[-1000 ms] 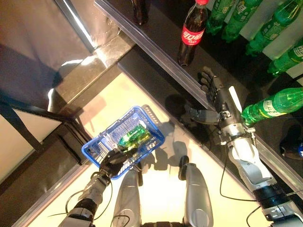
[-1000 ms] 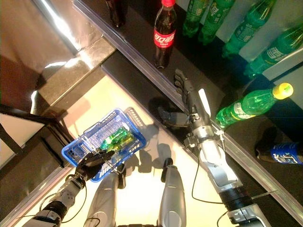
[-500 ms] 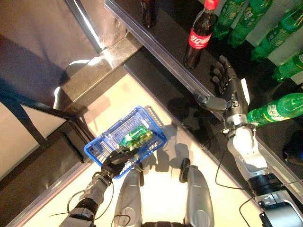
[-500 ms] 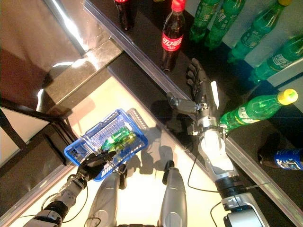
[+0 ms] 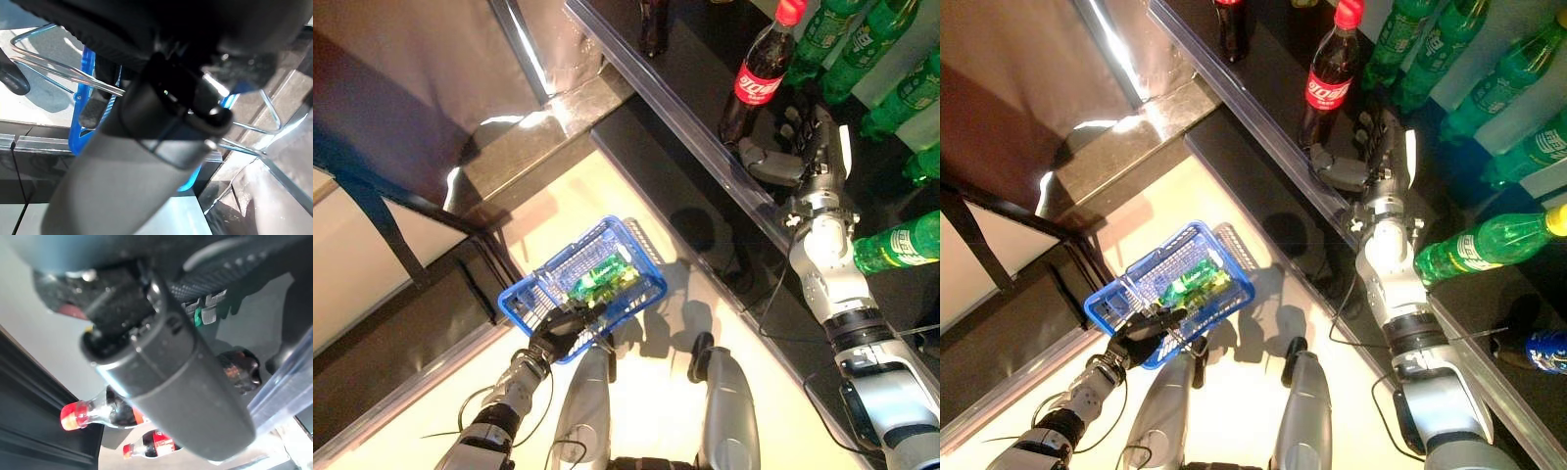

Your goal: Pick up the drink and place into the basket.

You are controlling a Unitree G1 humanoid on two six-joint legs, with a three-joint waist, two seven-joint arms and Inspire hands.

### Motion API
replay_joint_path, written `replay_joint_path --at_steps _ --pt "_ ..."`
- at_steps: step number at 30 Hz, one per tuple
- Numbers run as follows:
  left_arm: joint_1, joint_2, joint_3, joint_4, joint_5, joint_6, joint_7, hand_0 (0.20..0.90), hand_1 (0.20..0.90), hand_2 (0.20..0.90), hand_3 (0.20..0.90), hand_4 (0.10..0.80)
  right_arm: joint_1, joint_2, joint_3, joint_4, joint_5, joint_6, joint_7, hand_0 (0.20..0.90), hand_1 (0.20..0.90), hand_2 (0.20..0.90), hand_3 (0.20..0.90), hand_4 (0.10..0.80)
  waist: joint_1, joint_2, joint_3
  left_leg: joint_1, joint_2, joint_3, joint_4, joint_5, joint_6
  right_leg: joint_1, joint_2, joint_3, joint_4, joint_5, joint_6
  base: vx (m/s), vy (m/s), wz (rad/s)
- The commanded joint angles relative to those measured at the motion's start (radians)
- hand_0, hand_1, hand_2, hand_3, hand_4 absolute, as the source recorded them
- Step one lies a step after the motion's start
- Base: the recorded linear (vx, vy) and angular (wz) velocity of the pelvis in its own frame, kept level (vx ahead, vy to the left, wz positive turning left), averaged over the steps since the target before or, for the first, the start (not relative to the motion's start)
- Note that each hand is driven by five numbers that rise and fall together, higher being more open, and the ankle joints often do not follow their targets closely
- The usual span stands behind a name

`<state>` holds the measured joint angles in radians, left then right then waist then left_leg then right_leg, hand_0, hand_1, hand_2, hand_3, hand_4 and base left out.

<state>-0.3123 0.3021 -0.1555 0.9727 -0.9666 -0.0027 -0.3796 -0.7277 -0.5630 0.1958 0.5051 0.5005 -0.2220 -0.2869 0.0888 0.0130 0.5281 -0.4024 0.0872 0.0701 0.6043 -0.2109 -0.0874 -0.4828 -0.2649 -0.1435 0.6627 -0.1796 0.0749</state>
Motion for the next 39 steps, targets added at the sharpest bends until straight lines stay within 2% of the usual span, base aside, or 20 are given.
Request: replay_joint_path --at_steps 1,13,39 --pt "0.167 0.064 -0.117 -0.067 0.043 0.041 -0.062 0.300 0.300 0.300 0.200 0.100 -0.166 -0.084 -0.044 -0.018 0.044 -0.065 -0.014 0.900 0.900 0.900 0.900 0.800 0.047 0.001 -0.020 -0.018 0.000 -0.071 -0.014 0.029 0.022 0.079 -0.075 0.007 -0.117 0.103 0.079 0.000 0.000 0.00" --pt "0.152 0.081 -0.139 -0.071 0.041 0.056 -0.069 0.300 0.300 0.300 0.200 0.100 -0.310 -0.113 0.004 0.150 0.113 -0.021 -0.001 0.900 0.900 0.900 0.900 0.800 0.073 0.006 -0.020 -0.018 -0.005 -0.076 -0.017 0.026 0.027 0.081 -0.078 -0.007 -0.120 0.102 0.076 0.000 0.001 0.03" --pt "0.140 0.108 -0.156 -0.087 0.021 0.064 -0.061 0.300 0.300 0.300 0.200 0.100 -0.495 -0.154 0.123 0.254 0.040 0.037 -0.042 0.900 0.900 0.900 0.900 0.800 0.105 -0.001 -0.015 -0.022 -0.015 -0.087 -0.028 0.024 0.033 0.076 -0.080 -0.024 -0.132 0.111 0.077 0.002 -0.001 0.01"
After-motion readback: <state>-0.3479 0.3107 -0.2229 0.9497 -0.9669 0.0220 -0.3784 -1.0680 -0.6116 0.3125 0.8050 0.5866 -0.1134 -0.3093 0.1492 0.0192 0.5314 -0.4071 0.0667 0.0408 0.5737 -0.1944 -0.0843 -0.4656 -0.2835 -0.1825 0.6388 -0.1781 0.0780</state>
